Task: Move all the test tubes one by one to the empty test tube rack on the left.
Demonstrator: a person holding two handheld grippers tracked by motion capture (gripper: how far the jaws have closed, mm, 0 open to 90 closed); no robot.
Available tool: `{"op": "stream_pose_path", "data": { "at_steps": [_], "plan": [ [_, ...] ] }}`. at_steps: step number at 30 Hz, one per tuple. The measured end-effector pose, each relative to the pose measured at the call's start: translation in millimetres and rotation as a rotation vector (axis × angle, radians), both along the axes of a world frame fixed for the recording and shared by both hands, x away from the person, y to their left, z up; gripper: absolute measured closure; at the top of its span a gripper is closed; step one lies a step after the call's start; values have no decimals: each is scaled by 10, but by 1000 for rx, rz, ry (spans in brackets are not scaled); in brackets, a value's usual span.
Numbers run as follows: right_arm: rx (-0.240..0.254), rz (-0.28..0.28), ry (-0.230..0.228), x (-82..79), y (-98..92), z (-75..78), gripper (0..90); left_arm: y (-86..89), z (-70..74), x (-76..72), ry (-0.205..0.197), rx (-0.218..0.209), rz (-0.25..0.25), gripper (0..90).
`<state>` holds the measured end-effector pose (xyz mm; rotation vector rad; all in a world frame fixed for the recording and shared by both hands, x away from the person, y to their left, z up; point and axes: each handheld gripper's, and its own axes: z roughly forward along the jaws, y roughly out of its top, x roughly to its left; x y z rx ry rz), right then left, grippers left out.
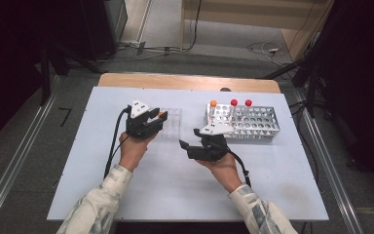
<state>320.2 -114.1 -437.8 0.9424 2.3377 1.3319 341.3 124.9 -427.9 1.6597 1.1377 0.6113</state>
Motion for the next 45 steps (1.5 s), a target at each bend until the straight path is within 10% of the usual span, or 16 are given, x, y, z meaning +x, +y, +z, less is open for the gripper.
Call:
{"op": "stream_pose_path", "data": {
  "at_steps": [17, 45],
  "plan": [
    [-14, -267, -55, 232, -287, 50, 346, 159, 16, -270, 29, -24, 49, 250],
    [-29, -421, -59, 760, -396, -136, 565, 242, 5, -282, 40, -49, 72, 175]
  ]
}}
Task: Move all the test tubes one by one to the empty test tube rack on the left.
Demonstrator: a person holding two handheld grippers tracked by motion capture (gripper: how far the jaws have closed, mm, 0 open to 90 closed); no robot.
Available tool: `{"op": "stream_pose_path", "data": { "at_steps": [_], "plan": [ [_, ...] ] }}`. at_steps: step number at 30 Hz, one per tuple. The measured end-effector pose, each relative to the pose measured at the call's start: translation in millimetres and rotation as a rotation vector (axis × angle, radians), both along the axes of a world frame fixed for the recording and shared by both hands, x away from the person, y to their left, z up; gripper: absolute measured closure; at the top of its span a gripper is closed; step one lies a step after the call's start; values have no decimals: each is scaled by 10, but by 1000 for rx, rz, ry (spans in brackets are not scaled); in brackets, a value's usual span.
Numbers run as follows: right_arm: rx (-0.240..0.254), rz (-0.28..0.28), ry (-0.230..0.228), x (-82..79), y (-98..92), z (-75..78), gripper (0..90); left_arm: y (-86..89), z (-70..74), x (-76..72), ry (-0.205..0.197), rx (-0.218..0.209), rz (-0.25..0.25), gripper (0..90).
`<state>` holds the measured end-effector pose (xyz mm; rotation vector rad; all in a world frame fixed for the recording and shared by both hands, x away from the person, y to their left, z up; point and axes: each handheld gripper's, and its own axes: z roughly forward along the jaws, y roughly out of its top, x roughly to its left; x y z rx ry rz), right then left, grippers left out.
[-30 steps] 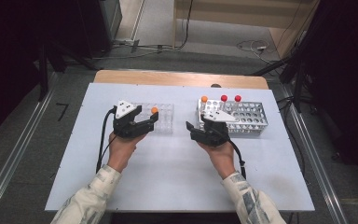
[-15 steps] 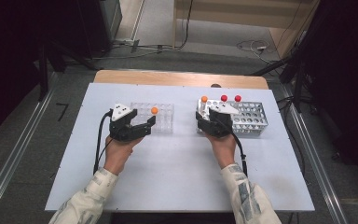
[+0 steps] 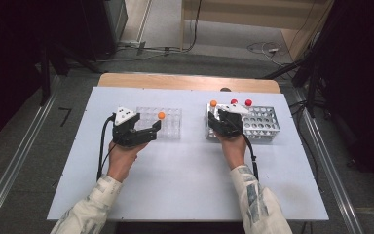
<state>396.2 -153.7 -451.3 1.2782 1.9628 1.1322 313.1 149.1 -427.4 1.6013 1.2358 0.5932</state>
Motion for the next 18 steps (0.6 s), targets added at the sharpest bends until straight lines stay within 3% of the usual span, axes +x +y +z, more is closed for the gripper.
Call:
{"op": "stream_pose_path", "data": {
  "at_steps": [14, 18],
  "plan": [
    [-14, 0, -20, 16, 40, -27, 590, -1, -7, 6, 6, -4, -4, 175],
    [-20, -4, 2, 49, 45, -7, 581, -8, -7, 4, 7, -1, -5, 176]
  ]
}}
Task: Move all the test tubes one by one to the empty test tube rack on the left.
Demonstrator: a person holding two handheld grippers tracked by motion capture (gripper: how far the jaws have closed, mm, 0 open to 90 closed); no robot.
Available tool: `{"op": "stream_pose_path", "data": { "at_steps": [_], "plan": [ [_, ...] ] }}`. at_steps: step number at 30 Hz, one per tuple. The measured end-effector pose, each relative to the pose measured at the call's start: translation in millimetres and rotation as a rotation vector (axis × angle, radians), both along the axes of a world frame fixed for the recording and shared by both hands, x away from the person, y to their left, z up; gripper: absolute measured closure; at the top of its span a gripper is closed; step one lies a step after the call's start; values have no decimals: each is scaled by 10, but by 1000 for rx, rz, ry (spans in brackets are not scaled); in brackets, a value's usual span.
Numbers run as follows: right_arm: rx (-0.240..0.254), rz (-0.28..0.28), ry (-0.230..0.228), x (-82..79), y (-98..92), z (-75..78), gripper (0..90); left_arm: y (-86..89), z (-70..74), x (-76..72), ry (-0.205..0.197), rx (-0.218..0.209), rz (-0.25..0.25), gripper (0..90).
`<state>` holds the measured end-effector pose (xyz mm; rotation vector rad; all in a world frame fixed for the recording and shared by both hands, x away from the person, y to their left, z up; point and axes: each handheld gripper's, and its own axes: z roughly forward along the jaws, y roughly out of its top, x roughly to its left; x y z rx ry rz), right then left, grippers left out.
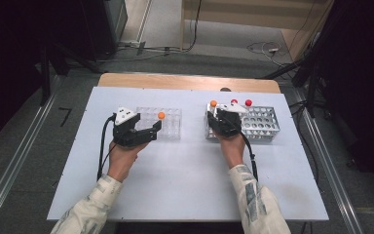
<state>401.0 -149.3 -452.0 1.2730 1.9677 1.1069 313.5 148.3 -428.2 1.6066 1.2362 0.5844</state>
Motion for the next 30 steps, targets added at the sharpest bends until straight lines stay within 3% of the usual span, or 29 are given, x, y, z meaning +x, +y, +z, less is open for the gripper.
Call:
{"op": "stream_pose_path", "data": {
  "at_steps": [9, 17, 22, 30],
  "plan": [
    [-1, -8, 16, 81, 13, -1, 606, 8, 6, -7, -3, -6, -1, 176],
    [0, -4, 0, 91, 24, -5, 708, 3, 2, -2, -1, -5, -3, 176],
    [-3, 0, -9, 82, 29, 5, 717, 0, -1, -2, 2, -3, -6, 176],
    [6, 4, -52, 37, 10, 160, 724, -8, -4, -2, 4, -1, -10, 176]
  ]
}}
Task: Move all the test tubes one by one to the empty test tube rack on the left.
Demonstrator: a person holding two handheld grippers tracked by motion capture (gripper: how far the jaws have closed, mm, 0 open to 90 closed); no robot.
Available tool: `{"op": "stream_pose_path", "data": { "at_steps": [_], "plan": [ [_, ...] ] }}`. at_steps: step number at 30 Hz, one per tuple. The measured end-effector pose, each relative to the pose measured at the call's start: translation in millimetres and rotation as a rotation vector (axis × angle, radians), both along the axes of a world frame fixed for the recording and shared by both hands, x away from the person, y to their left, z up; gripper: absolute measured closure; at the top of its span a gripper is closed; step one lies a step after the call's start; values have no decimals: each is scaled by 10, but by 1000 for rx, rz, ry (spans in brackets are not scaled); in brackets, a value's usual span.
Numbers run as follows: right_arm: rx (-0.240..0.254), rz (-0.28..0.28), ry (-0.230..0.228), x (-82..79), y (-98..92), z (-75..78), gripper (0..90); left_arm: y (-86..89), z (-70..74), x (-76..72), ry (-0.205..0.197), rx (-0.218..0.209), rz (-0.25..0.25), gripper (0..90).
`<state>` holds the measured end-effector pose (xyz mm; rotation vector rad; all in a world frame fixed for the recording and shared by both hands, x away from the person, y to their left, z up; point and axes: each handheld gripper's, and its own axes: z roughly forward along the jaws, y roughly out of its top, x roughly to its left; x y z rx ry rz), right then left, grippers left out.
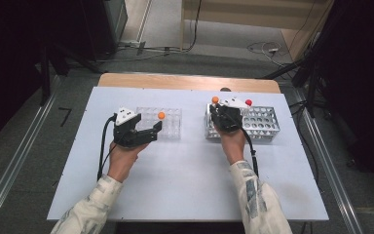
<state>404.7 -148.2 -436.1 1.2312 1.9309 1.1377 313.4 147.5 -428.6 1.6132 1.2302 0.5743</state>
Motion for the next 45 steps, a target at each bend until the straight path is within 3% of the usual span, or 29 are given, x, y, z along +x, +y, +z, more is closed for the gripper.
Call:
{"op": "stream_pose_path", "data": {
  "at_steps": [12, 20, 34, 45],
  "plan": [
    [25, 15, -71, -124, -52, 314, 724, 18, 9, -3, -4, -7, 5, 176],
    [39, 87, -82, -307, -19, 431, 724, 37, 32, -12, -9, -12, 11, 177],
    [43, 236, -42, -587, 197, 312, 724, 29, 63, -34, -17, -24, 3, 176],
    [12, 323, 9, -717, 431, 132, 724, -60, 150, -105, -37, -31, -47, 178]
  ]
}}
